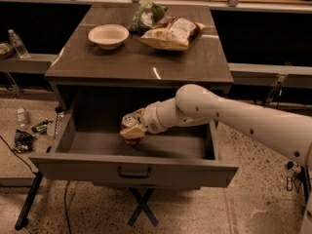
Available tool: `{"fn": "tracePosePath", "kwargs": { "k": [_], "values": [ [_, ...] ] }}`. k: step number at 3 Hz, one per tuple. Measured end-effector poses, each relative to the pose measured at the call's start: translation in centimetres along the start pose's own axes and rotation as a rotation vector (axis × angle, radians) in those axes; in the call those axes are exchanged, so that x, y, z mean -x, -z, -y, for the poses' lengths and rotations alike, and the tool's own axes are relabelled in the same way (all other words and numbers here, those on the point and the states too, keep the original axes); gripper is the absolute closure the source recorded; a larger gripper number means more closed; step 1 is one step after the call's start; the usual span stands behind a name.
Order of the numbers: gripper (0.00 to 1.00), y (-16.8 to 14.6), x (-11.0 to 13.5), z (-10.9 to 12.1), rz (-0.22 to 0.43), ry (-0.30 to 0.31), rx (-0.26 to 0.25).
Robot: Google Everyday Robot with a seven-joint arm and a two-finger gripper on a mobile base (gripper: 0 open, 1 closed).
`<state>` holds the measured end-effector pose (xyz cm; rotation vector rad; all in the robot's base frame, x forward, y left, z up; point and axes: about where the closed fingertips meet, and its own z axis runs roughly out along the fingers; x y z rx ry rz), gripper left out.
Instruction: Pick coke can from top drawer and place on counter
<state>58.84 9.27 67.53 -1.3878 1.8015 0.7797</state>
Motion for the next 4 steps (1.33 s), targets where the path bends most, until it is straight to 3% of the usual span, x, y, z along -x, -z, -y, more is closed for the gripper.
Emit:
{"fn": "tracePosePath", "kwargs": {
  "k": [1, 2, 3, 4],
  "values": [
    [1.0, 6.2, 1.9, -0.1, 0.011, -0.06, -0.117],
    [1.0, 10.9, 4.1, -0.5, 0.008, -0.096, -0.192],
    [1.0, 16.6, 8.8, -1.3, 0.039, -0.067, -0.261],
    [1.0, 16.6, 8.9, -1.4, 0.039, -0.064, -0.26]
  ]
}}
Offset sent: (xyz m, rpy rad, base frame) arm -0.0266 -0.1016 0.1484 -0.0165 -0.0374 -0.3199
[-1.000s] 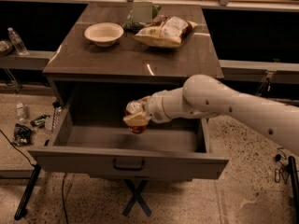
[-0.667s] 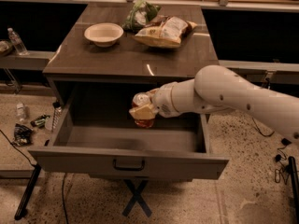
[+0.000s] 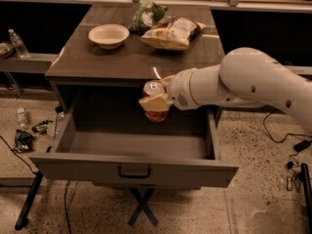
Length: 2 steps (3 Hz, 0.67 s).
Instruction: Pick coke can from top drawer and place on counter
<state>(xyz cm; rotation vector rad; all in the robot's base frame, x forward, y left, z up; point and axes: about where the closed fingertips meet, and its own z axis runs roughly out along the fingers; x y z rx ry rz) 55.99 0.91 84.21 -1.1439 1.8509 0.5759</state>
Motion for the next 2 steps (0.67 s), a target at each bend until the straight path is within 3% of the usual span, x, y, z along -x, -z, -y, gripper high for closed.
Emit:
{"fn": "tracePosePath", "kwargs": {
  "k": [1, 2],
  "values": [
    [1.0, 0.8, 2.5, 0.8, 0.018, 0.027, 0.003],
    [1.0, 1.0, 6.7, 3.6, 0.034, 0.079, 0.049]
  ]
}}
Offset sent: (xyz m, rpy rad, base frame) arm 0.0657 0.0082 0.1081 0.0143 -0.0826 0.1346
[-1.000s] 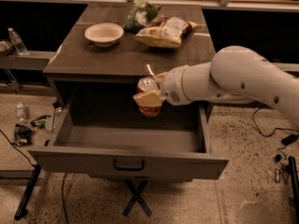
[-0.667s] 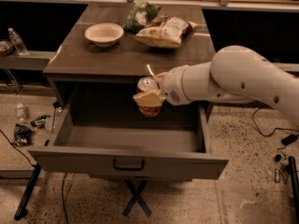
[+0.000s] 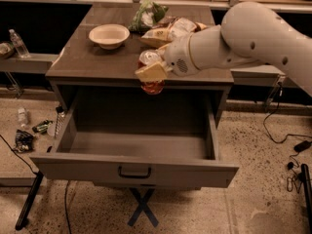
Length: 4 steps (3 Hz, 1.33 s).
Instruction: Pick coke can from top drawer and place on counter
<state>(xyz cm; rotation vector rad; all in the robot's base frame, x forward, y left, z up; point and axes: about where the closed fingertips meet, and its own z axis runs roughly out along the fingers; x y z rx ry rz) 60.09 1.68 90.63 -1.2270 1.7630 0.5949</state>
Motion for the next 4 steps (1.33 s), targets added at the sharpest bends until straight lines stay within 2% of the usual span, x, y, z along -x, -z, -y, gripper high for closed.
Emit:
{"fn": "tracePosePath", "kwargs": {
  "k": [1, 2, 3, 4],
  "values": [
    [1.0, -0.6, 2.7, 2.4, 0.02, 0.033, 0.036],
    [1.0, -2.2, 3.6, 5.9, 0.031, 0.031, 0.051],
    [0.82, -4.4, 3.3, 8.5, 0.032, 0.007, 0.064],
    [0.58, -6.1, 2.8, 10.0, 0.019, -0.011, 0.07]
  ]
}}
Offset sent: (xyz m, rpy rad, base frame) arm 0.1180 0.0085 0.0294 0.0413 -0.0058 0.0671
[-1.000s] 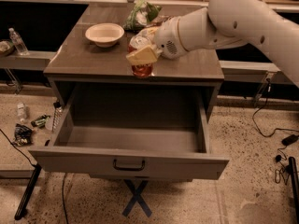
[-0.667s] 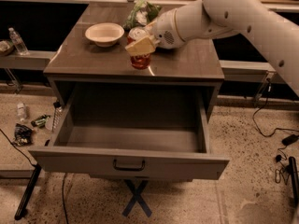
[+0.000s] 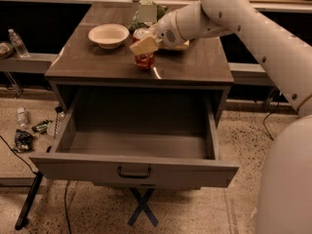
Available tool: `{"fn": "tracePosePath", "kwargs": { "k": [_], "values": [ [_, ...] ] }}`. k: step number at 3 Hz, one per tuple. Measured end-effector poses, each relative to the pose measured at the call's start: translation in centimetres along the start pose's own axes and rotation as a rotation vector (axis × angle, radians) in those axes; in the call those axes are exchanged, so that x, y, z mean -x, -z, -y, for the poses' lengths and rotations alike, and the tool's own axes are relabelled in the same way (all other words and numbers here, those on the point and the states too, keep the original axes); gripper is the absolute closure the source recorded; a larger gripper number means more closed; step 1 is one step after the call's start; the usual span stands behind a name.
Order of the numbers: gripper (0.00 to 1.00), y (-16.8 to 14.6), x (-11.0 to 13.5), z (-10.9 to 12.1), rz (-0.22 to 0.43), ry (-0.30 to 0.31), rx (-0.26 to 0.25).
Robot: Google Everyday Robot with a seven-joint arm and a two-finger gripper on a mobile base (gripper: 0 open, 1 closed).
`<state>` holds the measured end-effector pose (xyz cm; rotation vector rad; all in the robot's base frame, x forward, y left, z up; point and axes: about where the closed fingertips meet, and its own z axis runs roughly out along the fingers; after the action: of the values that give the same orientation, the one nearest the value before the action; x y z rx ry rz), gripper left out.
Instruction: Pick coke can from top drawer and place on counter
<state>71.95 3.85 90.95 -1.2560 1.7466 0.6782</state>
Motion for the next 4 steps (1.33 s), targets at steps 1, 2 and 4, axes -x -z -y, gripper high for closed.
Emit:
{"fn": "tracePosePath", "kwargs": {
  "k": [1, 2, 4],
  "values": [
    [0.35, -1.1, -0.5, 0.8, -0.018, -0.008, 0.003],
    [0.12, -1.7, -0.7, 1.2, -0.026, -0.016, 0.009],
    [0.0, 0.1, -0.7, 1.7, -0.029, -0.012, -0.054]
  ]
}}
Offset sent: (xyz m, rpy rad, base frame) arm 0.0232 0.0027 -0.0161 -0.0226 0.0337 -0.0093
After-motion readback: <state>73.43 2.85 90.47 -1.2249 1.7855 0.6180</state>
